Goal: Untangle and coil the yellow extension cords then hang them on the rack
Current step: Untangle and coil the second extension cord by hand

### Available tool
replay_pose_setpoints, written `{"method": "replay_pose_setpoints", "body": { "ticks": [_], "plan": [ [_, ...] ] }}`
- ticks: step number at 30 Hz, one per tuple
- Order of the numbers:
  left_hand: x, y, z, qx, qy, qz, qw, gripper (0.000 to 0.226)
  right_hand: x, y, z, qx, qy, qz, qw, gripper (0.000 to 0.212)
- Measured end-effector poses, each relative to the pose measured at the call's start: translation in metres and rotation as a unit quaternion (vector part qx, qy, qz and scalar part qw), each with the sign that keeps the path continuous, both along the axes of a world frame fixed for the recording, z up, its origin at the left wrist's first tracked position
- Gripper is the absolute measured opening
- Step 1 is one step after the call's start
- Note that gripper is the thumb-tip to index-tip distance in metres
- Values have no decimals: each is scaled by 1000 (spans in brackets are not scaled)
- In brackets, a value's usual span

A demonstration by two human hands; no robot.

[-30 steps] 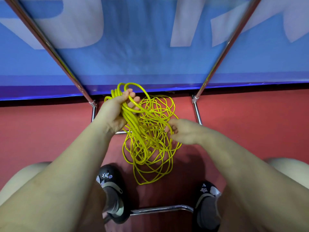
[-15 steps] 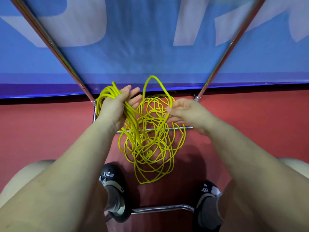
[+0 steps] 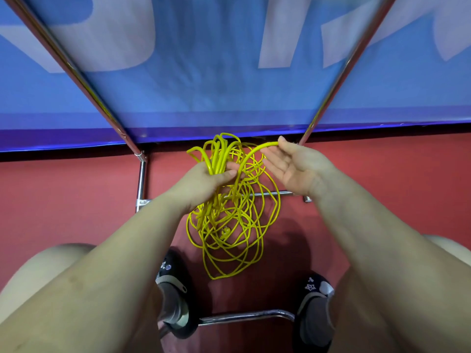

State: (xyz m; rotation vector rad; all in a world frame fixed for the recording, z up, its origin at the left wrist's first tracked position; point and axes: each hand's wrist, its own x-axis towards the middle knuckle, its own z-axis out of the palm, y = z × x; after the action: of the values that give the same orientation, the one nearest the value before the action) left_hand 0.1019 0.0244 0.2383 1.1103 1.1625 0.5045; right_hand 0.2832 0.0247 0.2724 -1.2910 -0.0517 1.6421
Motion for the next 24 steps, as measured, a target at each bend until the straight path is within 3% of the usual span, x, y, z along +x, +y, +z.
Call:
{"method": "replay_pose_setpoints", "body": {
  "ticks": [4, 7, 9, 11, 13, 14, 16, 19, 24],
  "plan": [
    [6, -3, 0, 31, 15, 12, 999, 19, 0, 1, 0, 30, 8, -4, 1000, 19],
    [7, -1, -1, 51, 25, 30, 998, 15, -2, 0, 4, 73, 3, 50, 996, 17],
    [6, 1, 0, 50, 7, 47, 998, 16, -3, -1, 2, 94, -68, 118, 986, 21],
    [3, 5, 1, 36, -17, 86, 995, 15, -6, -5, -6, 112, -262, 238, 929, 33],
    [2, 8, 3, 11, -51, 130, 990, 15, -9, -13, -15, 146, -425, 359, 818, 36],
    [0, 9, 4, 3, -62, 144, 988, 15, -11, -17, -20, 159, -457, 411, 773, 35],
    [-2, 12, 6, -14, -88, 161, 983, 14, -15, -26, -30, 169, -461, 497, 715, 35],
    [-5, 15, 9, -46, -147, 186, 971, 14, -20, -34, -38, 174, -452, 547, 683, 35],
    [-7, 18, 14, -62, -206, 221, 951, 16, -20, -33, -36, 211, -432, 531, 698, 25]
  ]
}}
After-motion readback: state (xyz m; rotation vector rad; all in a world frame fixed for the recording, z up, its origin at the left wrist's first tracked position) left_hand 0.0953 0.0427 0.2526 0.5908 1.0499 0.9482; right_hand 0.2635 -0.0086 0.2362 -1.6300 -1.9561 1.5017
